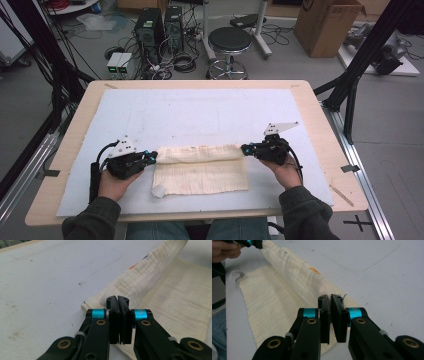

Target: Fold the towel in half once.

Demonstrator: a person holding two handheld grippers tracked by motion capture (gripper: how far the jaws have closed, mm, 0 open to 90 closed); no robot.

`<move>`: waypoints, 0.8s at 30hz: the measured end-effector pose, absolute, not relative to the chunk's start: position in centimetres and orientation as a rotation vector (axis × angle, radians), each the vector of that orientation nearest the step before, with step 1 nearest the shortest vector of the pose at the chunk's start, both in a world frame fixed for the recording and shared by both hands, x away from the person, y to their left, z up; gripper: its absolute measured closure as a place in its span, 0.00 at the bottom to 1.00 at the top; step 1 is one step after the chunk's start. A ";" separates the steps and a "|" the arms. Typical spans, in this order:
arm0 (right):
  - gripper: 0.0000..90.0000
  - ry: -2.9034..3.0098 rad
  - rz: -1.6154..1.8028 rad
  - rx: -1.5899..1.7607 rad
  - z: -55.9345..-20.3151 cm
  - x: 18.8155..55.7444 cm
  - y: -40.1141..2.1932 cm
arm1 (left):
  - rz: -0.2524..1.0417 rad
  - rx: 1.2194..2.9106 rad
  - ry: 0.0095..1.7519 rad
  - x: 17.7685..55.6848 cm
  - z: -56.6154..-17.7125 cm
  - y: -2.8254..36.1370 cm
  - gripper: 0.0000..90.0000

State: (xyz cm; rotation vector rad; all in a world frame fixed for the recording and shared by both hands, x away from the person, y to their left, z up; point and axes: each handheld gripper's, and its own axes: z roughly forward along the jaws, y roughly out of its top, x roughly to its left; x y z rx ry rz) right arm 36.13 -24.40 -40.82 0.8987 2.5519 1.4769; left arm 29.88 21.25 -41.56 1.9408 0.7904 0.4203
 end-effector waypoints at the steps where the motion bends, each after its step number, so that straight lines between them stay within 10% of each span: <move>1: 0.95 2.553 1.479 0.888 -40.9 36.0 -24.4 | 0.418 1.944 0.789 29.8 -41.6 21.2 0.97; 24: 0.95 2.578 1.480 0.852 -42.0 33.1 -24.8 | 0.379 1.971 0.734 27.1 -42.5 21.6 0.97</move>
